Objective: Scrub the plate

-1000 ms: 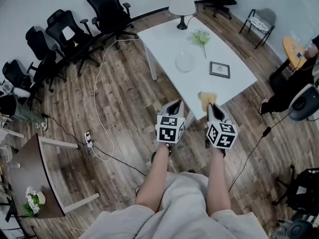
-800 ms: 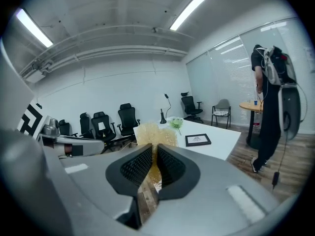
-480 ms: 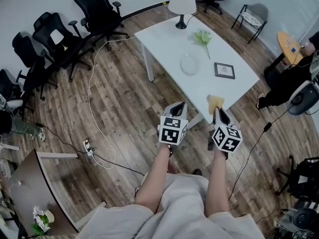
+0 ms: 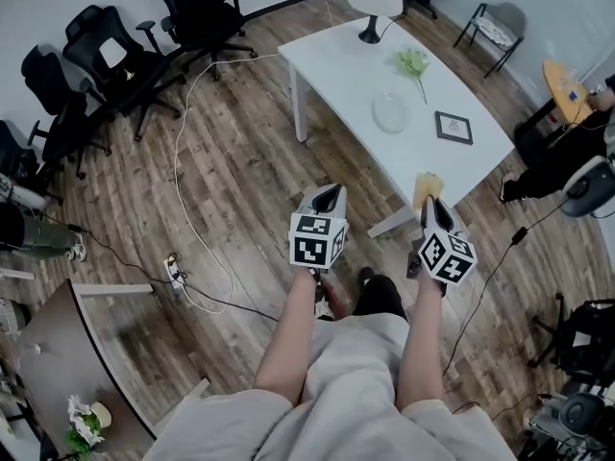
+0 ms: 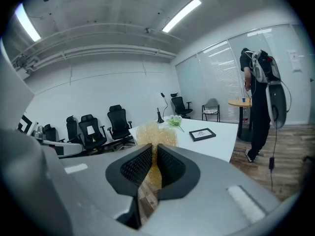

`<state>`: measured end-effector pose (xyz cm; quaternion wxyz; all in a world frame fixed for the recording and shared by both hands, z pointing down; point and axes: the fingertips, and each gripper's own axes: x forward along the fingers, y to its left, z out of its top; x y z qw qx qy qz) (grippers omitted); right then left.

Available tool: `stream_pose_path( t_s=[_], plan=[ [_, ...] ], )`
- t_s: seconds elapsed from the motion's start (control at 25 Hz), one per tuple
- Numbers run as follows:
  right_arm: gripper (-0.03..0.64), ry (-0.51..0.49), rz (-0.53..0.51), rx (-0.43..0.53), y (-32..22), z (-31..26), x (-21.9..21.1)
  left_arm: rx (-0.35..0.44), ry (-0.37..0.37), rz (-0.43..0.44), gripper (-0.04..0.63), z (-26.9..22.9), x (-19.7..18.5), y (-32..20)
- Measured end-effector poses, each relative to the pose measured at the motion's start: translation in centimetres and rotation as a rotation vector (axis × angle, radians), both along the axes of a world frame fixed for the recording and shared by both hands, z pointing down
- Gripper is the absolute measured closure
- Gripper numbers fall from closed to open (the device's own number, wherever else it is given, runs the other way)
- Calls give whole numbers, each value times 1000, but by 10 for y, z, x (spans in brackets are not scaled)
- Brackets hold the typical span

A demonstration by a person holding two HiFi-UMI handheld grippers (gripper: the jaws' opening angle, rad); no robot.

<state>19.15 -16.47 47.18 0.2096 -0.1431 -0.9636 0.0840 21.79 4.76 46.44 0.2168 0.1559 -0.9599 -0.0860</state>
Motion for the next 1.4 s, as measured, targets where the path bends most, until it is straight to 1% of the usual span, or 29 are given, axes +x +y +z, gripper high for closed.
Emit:
stream_pose_path(
  t_s=[0.16,0.24,0.36,0.48,0.76,0.92,1.0,1.2,1.4],
  plan=[
    [561,-15,-17,20,8,-5,-16,58,-45,-83,595,-8,-2,22],
    [561,-25,-32,23,17,-6,-23,73,-53,-104,595,-8,-4,33],
    [561,-30,-60,24,33,-4,-39,48,-40,-120,594,-4,-8,50],
    [561,-20,-65,13,47,4,-59,17,-20,-111,594,2,-12,66],
    [561,17,11,-41,55,21,-97,-35,5,-91,594,4,-36,101],
    [561,21,30,-38,62,23,-108,-25,13,-119,594,8,-56,116],
    [561,21,47,-41,61,21,-119,-23,17,-106,594,10,-71,115],
    [561,19,91,-32,44,16,-147,-15,23,-36,594,9,-112,93],
    [561,34,174,-83,23,18,-179,-29,29,38,594,7,-151,84]
  ],
)
